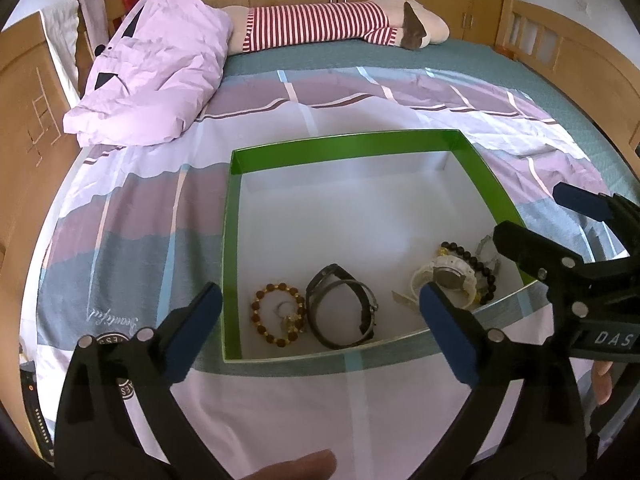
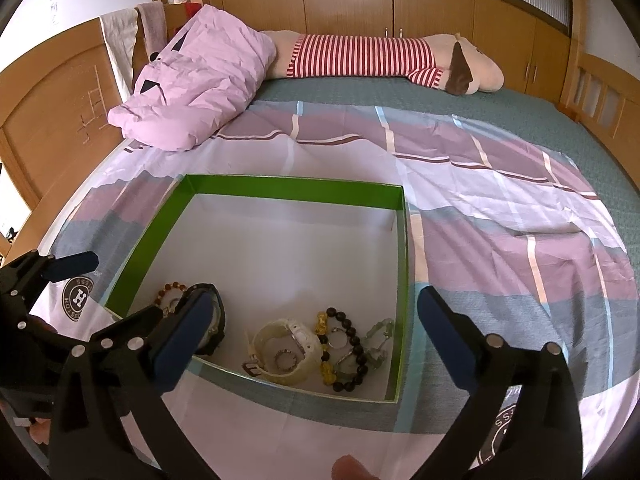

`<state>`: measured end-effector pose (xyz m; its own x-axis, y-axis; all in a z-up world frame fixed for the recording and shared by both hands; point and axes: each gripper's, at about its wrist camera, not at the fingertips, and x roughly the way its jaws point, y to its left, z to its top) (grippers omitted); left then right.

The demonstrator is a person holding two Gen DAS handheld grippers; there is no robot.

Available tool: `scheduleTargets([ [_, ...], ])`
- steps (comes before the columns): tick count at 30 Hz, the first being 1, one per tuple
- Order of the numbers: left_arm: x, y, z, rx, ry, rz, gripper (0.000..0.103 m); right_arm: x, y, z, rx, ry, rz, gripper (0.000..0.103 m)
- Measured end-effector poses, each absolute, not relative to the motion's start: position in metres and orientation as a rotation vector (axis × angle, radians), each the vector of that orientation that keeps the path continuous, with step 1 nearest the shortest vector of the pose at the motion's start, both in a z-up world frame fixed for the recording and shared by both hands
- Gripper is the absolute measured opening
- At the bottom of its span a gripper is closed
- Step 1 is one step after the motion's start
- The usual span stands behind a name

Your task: Organize jewelry

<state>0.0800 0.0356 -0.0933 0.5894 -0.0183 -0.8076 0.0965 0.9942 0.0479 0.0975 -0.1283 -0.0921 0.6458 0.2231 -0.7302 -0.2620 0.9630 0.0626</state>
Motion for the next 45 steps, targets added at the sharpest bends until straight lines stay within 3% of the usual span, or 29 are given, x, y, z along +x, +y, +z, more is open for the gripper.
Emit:
scheduleTargets([
  [45,0.0803,0.0347,-0.0948,0.1,0.948,-0.064,0.101,0.0974,-0.1235,-0.091,-0.057,0.832,0.295,0.102],
])
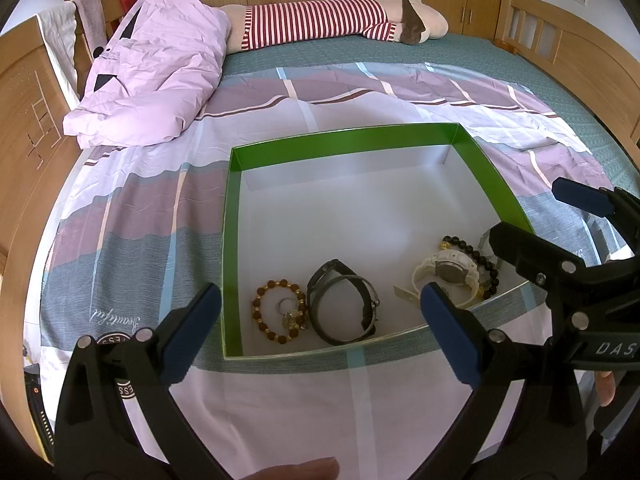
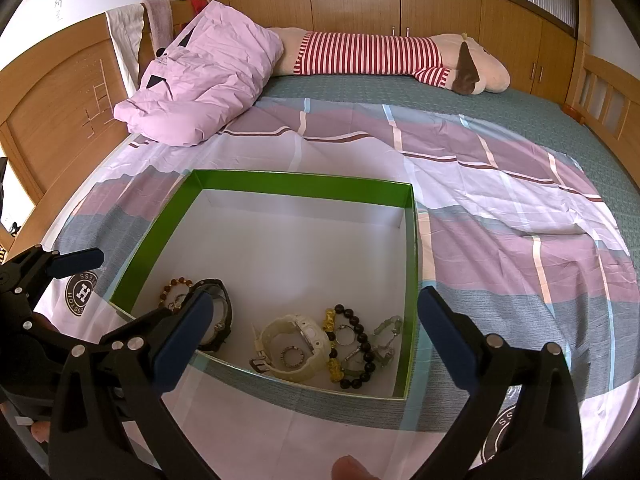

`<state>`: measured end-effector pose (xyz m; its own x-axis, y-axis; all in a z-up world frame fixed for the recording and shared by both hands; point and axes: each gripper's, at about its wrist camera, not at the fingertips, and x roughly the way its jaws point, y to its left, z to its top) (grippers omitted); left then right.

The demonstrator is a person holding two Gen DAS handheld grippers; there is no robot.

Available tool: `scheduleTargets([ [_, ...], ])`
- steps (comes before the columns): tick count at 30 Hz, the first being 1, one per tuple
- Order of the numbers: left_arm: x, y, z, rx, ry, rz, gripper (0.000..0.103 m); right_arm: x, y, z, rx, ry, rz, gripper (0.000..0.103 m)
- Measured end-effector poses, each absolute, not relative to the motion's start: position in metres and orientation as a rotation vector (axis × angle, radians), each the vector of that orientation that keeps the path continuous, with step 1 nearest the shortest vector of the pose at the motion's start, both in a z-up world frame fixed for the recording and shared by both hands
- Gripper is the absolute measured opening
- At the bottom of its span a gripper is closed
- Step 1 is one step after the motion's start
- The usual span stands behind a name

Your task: Organize jewelry

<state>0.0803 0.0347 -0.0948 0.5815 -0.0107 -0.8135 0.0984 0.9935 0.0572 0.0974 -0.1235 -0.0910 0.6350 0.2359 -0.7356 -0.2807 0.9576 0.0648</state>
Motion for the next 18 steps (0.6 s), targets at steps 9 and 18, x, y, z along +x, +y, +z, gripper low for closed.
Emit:
scheduleTargets([
  [9,0.0804,0.0344,-0.0947,0.101,0.949,-0.063,0.101,0.0969,-0.1228,-0.0909,-0.059,0.832,0.299,0.102],
  [18,0.0804,0.0342,-0.0951,0.1,0.949,-0.062,0.101,0.0964,-0.1227,-0.091,-0.058,0.832,0.299,0.102],
])
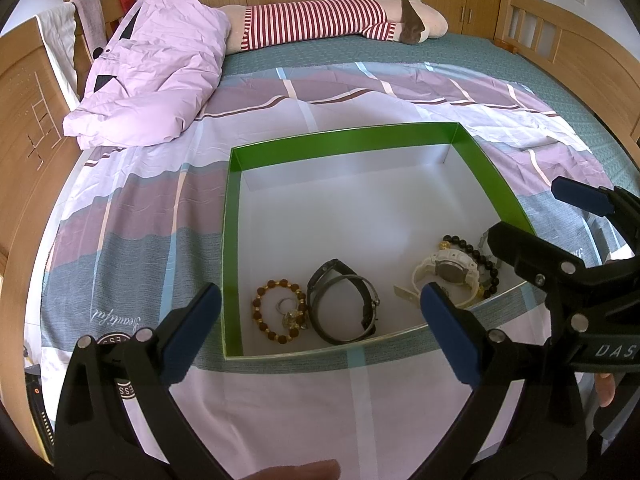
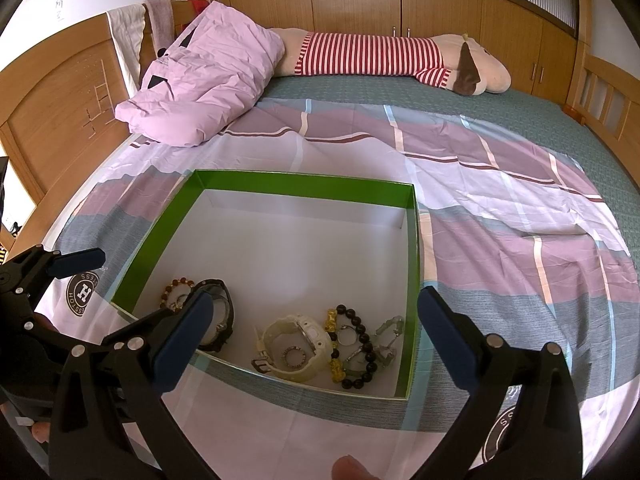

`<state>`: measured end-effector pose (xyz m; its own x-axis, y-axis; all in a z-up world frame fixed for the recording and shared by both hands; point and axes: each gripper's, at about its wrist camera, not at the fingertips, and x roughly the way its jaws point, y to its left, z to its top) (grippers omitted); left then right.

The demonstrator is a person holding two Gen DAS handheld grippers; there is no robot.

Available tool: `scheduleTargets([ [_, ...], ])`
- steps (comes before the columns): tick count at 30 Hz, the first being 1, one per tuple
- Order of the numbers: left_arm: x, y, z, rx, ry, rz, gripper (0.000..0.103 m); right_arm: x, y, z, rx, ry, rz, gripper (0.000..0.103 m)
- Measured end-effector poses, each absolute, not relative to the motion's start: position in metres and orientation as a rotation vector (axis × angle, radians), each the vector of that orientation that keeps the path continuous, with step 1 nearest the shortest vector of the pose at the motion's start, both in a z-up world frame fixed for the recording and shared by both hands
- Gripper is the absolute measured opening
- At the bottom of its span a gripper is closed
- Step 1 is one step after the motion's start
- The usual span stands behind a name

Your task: Organize jewelry

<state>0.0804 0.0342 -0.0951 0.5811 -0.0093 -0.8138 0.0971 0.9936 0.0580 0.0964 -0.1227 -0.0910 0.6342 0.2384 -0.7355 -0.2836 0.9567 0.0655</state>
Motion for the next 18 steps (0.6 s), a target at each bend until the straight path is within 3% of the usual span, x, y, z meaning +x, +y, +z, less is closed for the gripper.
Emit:
scheduleTargets([
  [18,0.0773,0.04,-0.0958,0.105,0.957,-0.077,0.101,0.0956,-0.1213,-0.0906,-0.061,0.83,0.298,0.102],
])
